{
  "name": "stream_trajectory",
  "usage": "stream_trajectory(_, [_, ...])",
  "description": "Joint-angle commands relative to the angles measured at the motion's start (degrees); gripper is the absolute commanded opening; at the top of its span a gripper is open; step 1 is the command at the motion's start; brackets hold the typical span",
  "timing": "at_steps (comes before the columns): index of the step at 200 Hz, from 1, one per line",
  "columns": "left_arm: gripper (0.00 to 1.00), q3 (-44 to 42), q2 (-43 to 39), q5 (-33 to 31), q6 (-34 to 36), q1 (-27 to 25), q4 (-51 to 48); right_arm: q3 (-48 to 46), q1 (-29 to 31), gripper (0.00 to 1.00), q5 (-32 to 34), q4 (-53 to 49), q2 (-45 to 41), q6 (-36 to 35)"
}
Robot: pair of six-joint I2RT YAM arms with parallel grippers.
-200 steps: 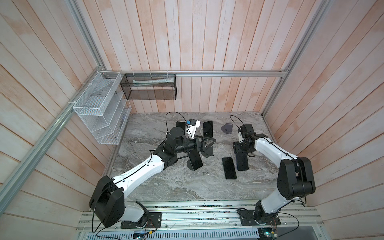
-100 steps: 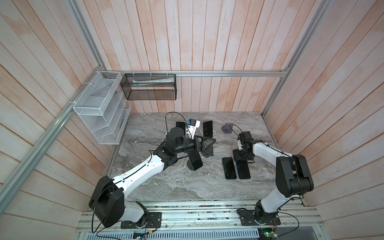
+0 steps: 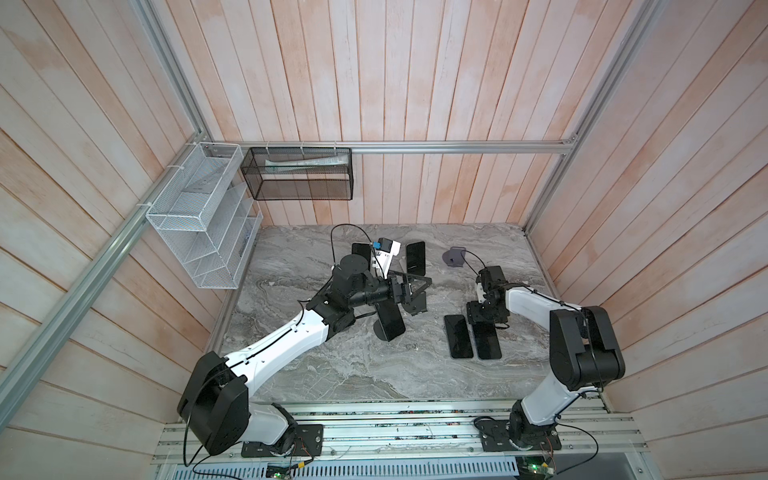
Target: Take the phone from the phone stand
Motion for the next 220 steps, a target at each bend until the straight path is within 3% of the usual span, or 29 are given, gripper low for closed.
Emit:
stream_trajectory(1, [0.92, -0.7, -1.36, 0.34, 0.65, 0.31, 1.03, -1.02, -0.27, 0.74, 0.14, 1.54, 1.08, -0.94])
stream_trajectory(71, [0.91, -0.62, -2.11, -0.15, 1.04, 0.54, 0.74, -0.71, -0.34, 0.8, -0.61, 1.78, 1.99, -1.16])
stream_trajectory(152, [0.91, -0.38, -3.45, -1.2, 2.39, 1.01, -0.06, 2.28, -0.23, 0.79, -1.13, -0.5, -0.01, 0.47])
stream_trajectory(194, [0.92, -0.72, -5.19, -5.83, 3.8, 2.97, -1.64, 8.37, -0.17, 0.8, 3.91, -2.97, -6.26, 2.46])
stream_trajectory(220, [0.93, -1.33, -7.44, -14.56, 4.59, 4.67, -3.88, 9.92, 1.55, 0.81, 7.21, -0.44, -12.3, 1.92])
